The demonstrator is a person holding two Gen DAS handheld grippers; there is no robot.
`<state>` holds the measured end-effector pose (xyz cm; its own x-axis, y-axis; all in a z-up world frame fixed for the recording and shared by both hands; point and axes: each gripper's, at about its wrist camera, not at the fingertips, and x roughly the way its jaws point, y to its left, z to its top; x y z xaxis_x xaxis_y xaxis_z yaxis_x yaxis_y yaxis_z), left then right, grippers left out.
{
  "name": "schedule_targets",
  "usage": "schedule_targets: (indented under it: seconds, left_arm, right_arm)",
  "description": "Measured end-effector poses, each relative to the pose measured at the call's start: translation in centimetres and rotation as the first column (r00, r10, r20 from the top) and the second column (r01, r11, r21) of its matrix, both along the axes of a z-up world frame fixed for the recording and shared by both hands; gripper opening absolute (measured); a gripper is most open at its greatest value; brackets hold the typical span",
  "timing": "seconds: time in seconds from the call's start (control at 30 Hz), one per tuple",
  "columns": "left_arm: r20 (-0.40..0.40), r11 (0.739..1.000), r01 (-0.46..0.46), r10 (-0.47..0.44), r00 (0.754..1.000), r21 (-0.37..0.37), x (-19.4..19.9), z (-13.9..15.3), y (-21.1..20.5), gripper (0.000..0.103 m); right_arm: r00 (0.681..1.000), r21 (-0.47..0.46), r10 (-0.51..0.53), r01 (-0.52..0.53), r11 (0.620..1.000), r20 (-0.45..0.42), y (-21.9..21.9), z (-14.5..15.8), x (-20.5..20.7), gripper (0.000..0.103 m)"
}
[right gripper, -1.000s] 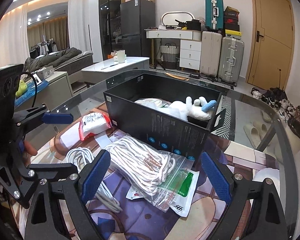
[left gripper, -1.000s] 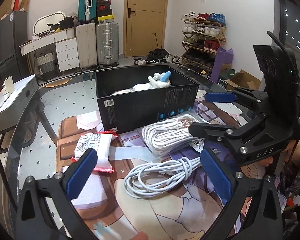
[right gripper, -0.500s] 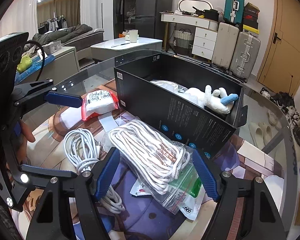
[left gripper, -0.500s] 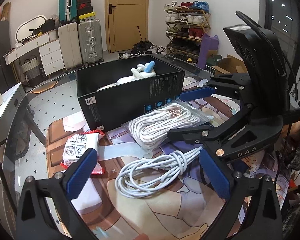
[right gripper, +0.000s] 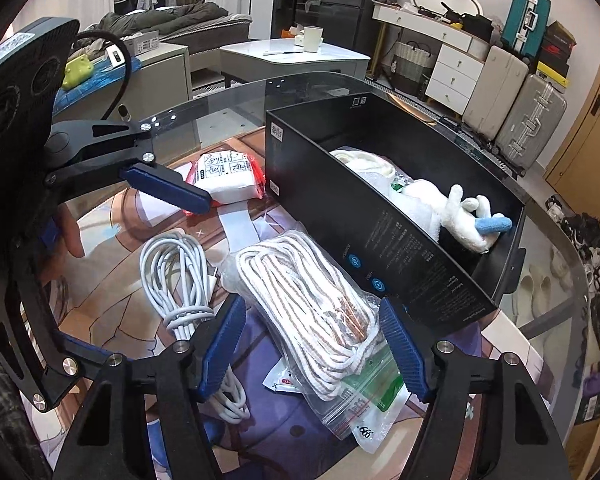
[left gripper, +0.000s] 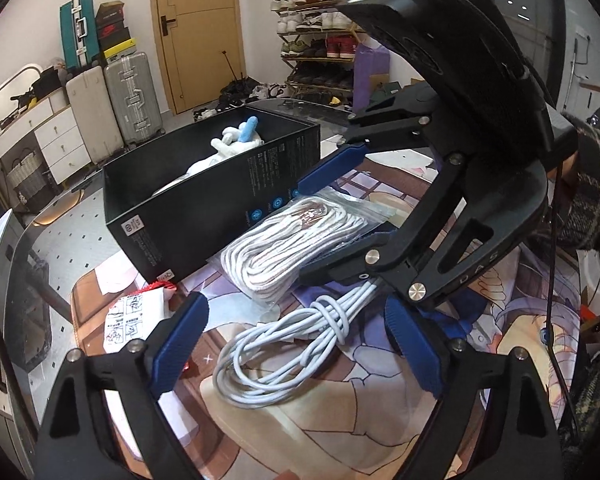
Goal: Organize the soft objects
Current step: 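Close the right gripper on the rope zip bag while the left grasps the coiled cable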
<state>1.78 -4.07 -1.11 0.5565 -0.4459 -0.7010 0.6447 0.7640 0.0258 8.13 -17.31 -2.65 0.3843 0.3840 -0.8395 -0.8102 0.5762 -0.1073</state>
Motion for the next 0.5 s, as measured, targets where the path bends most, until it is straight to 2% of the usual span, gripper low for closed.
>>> schedule_targets:
  seconds: [0.17,0.37,0.5]
  left_arm:
    - [-0.005,0.997,0.071,-0.071,0.997,0.023,0.0,0.2,-0.7,0.085]
    - [-0.038,0.989,0.146,-0.145,0.989,0.036,0.2,0.2,-1.6,0.069]
    - [-0.055,0.987,0.156,-0.154,0.987,0.039,0.3,0.1,-1.7,0.062]
  right_arm:
    - [0.997,-0.042,0.065,-0.066,0.997,-0.04,0.7,-0.1,0.9,0.072]
    - [0.991,-0.088,0.12,-0.125,0.988,-0.062,1.7,-0.2,1.9,0.072]
    - [0.988,-0.109,0.137,-0.144,0.984,-0.071,2.0,-0.5,2.5,0.071]
